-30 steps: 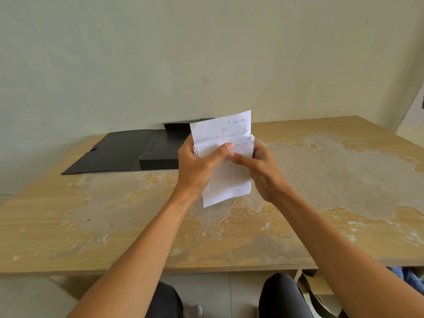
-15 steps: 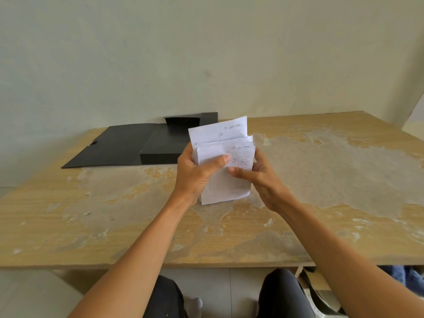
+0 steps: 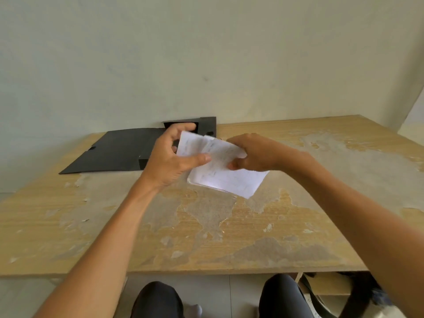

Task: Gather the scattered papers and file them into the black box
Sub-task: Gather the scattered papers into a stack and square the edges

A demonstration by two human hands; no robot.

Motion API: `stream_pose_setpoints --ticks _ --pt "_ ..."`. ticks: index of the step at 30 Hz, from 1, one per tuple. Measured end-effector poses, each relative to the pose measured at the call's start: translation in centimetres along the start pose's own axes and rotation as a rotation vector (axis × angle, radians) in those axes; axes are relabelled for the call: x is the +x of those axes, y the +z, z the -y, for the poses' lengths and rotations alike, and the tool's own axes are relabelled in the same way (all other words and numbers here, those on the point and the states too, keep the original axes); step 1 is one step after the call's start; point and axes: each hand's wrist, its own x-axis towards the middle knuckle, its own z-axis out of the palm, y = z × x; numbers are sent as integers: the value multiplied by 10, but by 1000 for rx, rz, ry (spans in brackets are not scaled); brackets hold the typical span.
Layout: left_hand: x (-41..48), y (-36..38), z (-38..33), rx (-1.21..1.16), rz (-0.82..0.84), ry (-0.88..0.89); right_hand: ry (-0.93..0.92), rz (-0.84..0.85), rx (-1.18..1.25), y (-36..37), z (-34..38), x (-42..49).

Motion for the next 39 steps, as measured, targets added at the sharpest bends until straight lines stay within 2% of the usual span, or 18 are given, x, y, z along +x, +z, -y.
stream_pose_setpoints --ticks 3,5,6,7,9,11,13,15,19,24,31,36,39 --pt "0 3 0 -63 179 -91 -15 98 -169 -3 14 9" --pt "-4 7 11 -141 141 -139 -32 41 -186 -1 14 9" --pt "-7 9 17 -163 103 -158 -26 -46 -150 1 8 7" --pt "-9 9 24 -182 73 -179 9 -164 -47 3 0 3" --pt "-13 10 33 -238 37 -211 137 -364 392 9 -19 -9" --pt "-17 14 37 -294 6 -221 223 -351 869 21 -32 -23" --pt "-18 19 36 -327 -12 -211 206 -269 1055 43 -40 -28" --pt "-18 23 36 -342 -13 -194 178 -308 1131 61 -39 -28" --pt "-15 20 35 -338 -24 -140 150 -439 1197 64 -40 -23" --pt "-22 25 52 -257 -73 -184 180 -329 1115 80 -43 -26" --pt "-21 45 46 -262 -142 -79 226 -457 1142 93 -36 -21" --pt "-31 52 55 -293 -286 -53 207 -437 1141 98 -40 -25" --pt "-39 58 61 -268 -214 -77 200 -392 1155 103 -43 -26"
